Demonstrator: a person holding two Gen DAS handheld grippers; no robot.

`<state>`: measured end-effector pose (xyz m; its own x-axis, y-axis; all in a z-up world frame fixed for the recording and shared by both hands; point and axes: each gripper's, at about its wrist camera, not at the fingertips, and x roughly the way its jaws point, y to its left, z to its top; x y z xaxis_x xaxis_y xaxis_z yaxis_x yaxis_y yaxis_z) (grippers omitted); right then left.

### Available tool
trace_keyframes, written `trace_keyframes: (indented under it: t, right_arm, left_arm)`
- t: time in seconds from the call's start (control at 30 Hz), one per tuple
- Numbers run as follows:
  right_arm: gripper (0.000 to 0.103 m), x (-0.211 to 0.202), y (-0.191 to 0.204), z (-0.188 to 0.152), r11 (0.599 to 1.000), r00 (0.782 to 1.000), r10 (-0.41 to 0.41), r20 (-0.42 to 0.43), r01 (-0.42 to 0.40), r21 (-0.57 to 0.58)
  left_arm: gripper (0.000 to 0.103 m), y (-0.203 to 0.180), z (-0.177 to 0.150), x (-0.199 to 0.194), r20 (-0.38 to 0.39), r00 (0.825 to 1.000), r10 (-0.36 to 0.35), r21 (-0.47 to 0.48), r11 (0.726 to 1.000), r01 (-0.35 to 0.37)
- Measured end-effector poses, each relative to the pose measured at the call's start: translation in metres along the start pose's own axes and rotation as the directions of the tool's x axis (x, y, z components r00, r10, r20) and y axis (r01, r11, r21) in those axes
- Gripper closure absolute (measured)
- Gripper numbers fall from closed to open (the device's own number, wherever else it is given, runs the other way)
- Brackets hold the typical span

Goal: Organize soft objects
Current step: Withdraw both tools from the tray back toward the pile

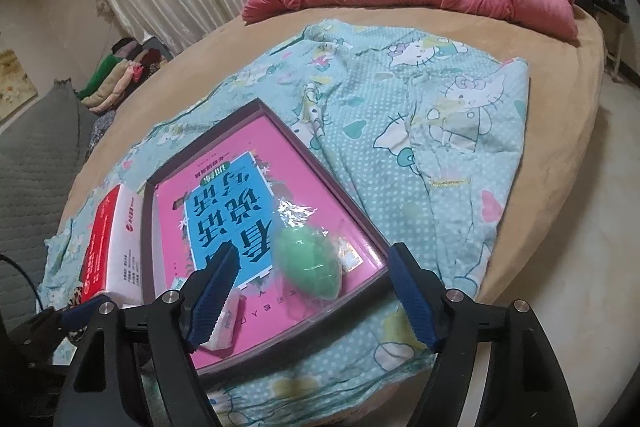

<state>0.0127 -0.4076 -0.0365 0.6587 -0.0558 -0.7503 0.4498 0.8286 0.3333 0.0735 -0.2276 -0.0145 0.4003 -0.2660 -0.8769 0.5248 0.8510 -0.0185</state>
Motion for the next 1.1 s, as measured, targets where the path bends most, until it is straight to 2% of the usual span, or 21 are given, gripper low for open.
trace_keyframes:
  t: [0.47, 1.1]
  right_arm:
    - [0.022, -0.031, 0.026, 0.000, 0.997, 0.998, -0.038, 0.047, 0.042, -0.070]
    - [0.021, -0.076, 0.054, -0.005, 0.990, 0.995, -0.022, 0.093, 0.034, -0.138]
  left_arm:
    - [0.014, 0.024, -0.018, -0.040, 0.047, 0.999, 0.025, -0.075, 0.997, -0.021]
    - [0.014, 0.043, -0.037, -0.081, 0.100, 0.993, 0.066, -0.128, 0.990, -0.053]
